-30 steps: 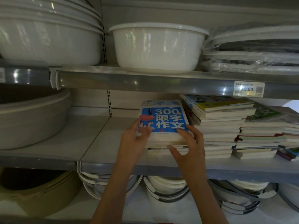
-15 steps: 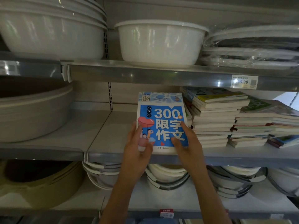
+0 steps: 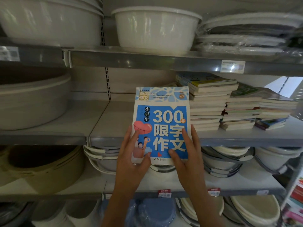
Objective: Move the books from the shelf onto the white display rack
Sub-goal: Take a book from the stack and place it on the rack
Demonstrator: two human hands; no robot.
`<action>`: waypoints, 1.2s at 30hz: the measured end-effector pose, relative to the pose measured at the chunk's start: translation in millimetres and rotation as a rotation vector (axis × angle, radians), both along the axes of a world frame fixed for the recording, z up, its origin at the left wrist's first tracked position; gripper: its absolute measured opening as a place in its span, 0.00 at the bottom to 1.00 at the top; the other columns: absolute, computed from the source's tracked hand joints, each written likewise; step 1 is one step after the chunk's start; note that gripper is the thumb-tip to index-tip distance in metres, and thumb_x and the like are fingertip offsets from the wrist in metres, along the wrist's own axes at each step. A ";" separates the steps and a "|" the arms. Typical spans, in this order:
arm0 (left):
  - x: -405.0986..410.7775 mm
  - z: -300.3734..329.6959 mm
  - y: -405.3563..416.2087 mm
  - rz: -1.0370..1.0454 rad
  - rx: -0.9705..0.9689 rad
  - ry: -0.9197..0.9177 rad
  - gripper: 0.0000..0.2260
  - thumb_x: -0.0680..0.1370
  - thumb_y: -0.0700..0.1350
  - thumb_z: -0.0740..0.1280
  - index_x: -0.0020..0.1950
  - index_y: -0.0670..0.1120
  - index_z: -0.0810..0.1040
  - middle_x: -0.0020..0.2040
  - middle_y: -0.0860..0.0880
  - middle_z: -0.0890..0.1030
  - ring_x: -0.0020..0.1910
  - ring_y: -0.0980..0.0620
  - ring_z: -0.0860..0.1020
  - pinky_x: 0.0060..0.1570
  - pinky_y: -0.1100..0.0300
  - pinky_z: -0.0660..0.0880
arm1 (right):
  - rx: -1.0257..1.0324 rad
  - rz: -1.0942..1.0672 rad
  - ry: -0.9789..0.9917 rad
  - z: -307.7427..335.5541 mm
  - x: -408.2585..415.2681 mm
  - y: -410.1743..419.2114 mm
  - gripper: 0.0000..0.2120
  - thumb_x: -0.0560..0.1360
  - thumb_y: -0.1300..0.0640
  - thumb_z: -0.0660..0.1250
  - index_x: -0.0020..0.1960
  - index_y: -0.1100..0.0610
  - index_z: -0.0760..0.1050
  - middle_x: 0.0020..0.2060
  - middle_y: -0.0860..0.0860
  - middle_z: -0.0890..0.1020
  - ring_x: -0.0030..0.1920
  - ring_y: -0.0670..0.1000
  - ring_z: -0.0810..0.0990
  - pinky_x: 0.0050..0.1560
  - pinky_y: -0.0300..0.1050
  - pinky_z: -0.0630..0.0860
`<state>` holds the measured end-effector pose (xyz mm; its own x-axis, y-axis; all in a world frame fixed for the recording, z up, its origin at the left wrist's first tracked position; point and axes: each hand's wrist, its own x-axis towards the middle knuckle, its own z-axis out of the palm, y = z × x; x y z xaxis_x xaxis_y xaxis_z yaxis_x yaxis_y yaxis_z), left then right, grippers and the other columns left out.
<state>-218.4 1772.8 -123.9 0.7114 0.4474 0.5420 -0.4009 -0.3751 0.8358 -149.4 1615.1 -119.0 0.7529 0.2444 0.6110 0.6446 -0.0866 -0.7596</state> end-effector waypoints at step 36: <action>-53.7 -20.3 -541.2 -0.631 0.225 0.039 0.36 0.74 0.56 0.67 0.80 0.49 0.60 0.80 0.58 0.57 0.77 0.60 0.59 0.70 0.48 0.71 | 0.050 -0.710 0.085 -27.6 -176.7 -551.9 0.26 0.77 0.51 0.66 0.73 0.43 0.63 0.77 0.35 0.53 0.75 0.37 0.60 0.60 0.32 0.74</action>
<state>-272.1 1231.5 -144.2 0.8205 -0.1817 0.5420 -0.5716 -0.2458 0.7828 -326.1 1063.2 -146.6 0.7654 -0.3491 0.5407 0.3836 -0.4272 -0.8188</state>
